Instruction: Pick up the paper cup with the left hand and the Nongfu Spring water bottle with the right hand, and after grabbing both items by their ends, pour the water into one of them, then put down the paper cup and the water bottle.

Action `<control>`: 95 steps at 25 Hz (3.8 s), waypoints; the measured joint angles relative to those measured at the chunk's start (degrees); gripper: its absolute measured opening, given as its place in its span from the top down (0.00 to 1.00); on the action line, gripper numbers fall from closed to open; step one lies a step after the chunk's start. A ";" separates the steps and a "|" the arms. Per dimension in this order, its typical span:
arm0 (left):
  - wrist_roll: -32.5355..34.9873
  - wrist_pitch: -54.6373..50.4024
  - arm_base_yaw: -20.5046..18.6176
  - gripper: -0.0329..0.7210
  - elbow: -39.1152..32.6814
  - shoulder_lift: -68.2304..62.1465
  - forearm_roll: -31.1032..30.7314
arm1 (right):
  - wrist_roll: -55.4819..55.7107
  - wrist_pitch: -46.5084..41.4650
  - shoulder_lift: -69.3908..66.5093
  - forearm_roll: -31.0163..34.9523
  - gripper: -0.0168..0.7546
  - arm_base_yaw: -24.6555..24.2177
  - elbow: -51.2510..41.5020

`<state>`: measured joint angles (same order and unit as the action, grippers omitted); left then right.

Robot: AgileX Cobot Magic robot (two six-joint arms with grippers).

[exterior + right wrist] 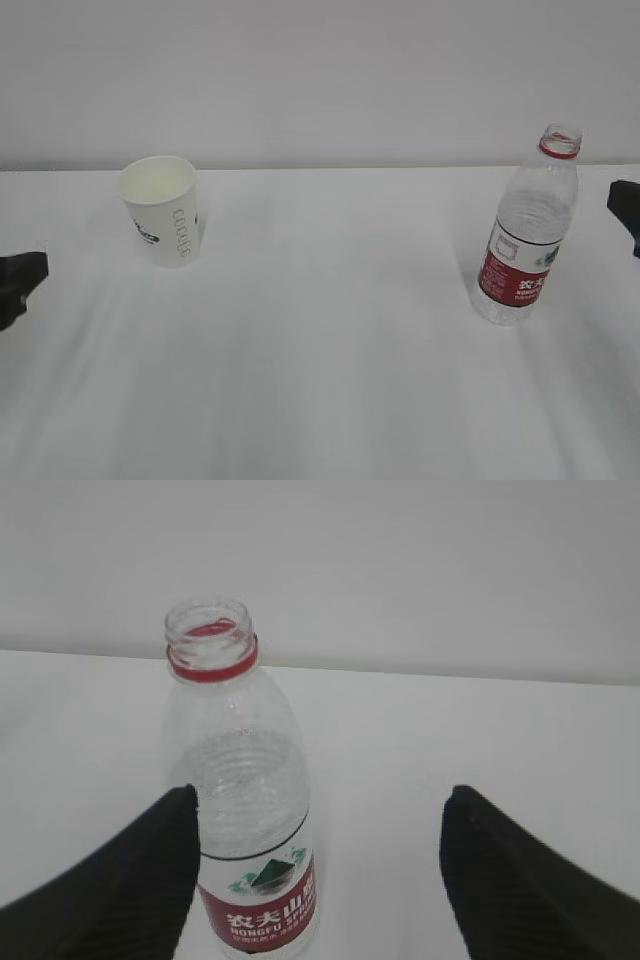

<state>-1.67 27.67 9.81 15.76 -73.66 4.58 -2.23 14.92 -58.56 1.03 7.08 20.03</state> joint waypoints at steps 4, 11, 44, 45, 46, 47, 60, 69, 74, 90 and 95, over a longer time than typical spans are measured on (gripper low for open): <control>-0.10 5.96 3.42 0.24 -3.53 -0.74 0.58 | 3.05 6.57 0.01 -0.71 0.24 0.00 -5.55; -0.34 9.83 4.52 0.27 -6.54 -0.74 1.18 | 6.53 13.65 0.01 -4.51 0.24 0.00 -11.88; -2.59 37.79 4.52 0.29 -13.04 -24.22 -4.15 | 4.26 37.35 -17.31 -9.05 0.24 0.00 -18.19; -2.59 37.79 4.52 0.29 -13.04 -24.69 -4.58 | 4.13 38.50 -18.22 -9.05 0.24 0.00 -18.19; -2.59 37.79 4.52 0.29 -13.04 -25.16 -4.58 | 3.88 39.68 -19.18 -9.05 0.24 0.00 -18.19; -2.59 37.79 4.52 0.29 -13.04 -25.41 -4.58 | 3.47 41.15 -19.99 -9.05 0.24 0.00 -18.19; -2.59 38.17 4.52 0.29 -12.95 -25.41 -4.58 | 1.17 50.08 -31.08 -8.01 0.24 0.00 -19.71; -2.59 38.17 4.52 0.29 -8.66 -25.41 -7.61 | 1.15 50.30 -31.32 -7.91 0.24 0.00 -19.71; -2.59 38.17 4.52 0.28 -7.12 -25.50 -8.90 | 1.15 50.34 -31.32 -7.91 0.24 0.00 -19.71; -2.59 38.17 4.52 0.05 -7.04 -25.50 -9.70 | 1.15 50.57 -31.37 -7.81 0.14 0.00 -18.54; -2.59 38.17 4.52 0.05 -7.04 -25.50 -9.70 | 1.15 50.57 -31.46 -7.81 0.14 0.00 -17.43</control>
<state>-4.26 65.84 14.33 8.72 -99.16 -5.12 -1.08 65.49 -90.02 -6.78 7.08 2.60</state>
